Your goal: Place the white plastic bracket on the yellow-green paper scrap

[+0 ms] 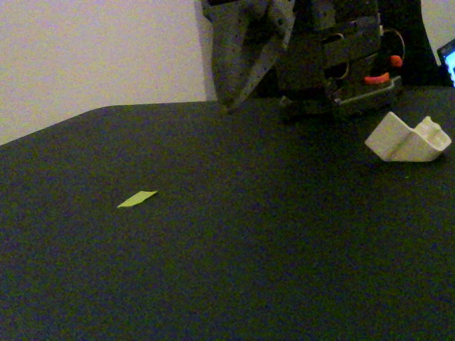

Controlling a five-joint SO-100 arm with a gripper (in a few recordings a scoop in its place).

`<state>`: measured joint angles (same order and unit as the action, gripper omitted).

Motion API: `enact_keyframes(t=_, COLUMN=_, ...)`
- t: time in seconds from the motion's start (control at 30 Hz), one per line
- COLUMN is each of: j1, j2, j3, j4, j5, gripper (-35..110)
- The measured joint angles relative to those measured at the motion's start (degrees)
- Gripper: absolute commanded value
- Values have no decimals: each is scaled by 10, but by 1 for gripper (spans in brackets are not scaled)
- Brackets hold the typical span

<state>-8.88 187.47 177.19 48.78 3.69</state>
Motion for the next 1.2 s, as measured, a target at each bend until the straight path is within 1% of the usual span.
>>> enact_keyframes(t=0.2, j1=3, j2=0, j3=0, j4=-2, j5=-5, gripper=0)
enact_keyframes(t=0.3, j1=10, j2=0, j3=0, j4=-18, j5=-61, gripper=0)
enact_keyframes(t=0.37, j1=8, j2=0, j3=0, j4=-26, j5=-76, gripper=0)
enact_keyframes(t=0.47, j1=5, j2=0, j3=-20, j4=-18, j5=-40, gripper=0)
enact_keyframes(t=0.53, j1=5, j2=0, j3=-56, j4=17, j5=0, gripper=0)
enact_keyframes(t=0.67, j1=-1, j2=-15, j3=-134, j4=70, j5=37, gripper=0)
enact_keyframes(t=0.87, j1=-13, j2=-212, j3=-308, j4=105, j5=55, gripper=0)
enact_keyframes(t=1.07, j1=-12, j2=-454, j3=-558, j4=239, j5=98, gripper=0)
enact_keyframes(t=1.13, j1=-13, j2=-511, j3=-630, j4=268, j5=116, gripper=0)
enact_keyframes(t=1.2, j1=-15, j2=-562, j3=-696, j4=299, j5=135, gripper=3)
